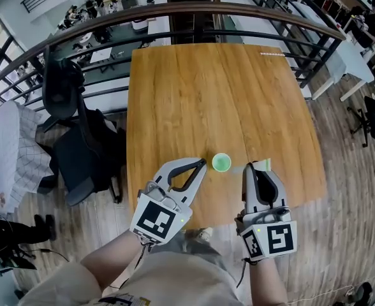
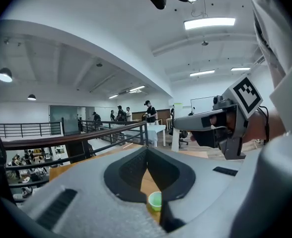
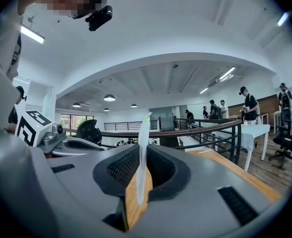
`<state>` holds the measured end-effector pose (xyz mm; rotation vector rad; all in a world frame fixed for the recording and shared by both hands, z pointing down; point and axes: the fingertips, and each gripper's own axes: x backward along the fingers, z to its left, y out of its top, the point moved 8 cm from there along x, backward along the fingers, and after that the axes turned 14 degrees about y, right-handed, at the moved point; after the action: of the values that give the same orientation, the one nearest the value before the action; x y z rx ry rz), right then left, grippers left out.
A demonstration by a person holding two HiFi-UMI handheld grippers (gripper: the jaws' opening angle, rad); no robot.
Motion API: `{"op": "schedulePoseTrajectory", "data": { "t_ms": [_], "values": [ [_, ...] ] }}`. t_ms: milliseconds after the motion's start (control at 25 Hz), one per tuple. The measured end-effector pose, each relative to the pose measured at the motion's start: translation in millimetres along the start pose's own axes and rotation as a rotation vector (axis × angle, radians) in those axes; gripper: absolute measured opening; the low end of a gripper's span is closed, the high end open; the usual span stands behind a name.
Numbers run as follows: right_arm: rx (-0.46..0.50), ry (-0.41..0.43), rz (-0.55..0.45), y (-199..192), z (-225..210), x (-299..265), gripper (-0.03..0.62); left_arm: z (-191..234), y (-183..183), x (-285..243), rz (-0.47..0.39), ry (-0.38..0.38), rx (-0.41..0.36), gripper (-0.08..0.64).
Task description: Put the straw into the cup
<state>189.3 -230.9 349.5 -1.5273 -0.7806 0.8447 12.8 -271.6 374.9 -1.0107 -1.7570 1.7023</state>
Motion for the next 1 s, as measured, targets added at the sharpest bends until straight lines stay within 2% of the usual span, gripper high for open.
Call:
{"op": "schedulePoseTrajectory", "data": {
  "t_ms": [120, 240, 360, 560, 720, 1000],
  "values": [
    [0.018, 0.01, 0.017, -7.5, -6.4, -17.5, 0.049, 5.4, -5.4, -11.4, -0.011, 0.009, -0.061, 0.012],
    [0.037, 0.007, 0.06, -25.4, -16.6, -32.1, 0.049, 6.9, -10.0, -21.8, -0.006, 0.029, -0.056, 0.012],
    [0.05, -0.012, 0.102, -47.2, -30.0, -45.2, 0.049, 7.0, -22.1, -35.0, -0.005, 0.013, -0.08, 0.012],
    [0.002, -0.013, 0.155, -81.9, -47.0, -64.9, 0.049, 8.7, -50.8, -53.1, 0.003, -0.028, 0.001, 0.012],
    [-0.069, 0.001, 0.181, -110.5, -58.7, -79.0, 0.049, 8.8, -76.3, -71.1, 0.051, -0.033, 0.018, 0.012],
    [-0.054, 0.015, 0.245, -157.1, -73.1, -99.2, 0.05, 9.2, -125.8, -97.4, 0.168, -0.033, 0.058, 0.012]
  ]
}}
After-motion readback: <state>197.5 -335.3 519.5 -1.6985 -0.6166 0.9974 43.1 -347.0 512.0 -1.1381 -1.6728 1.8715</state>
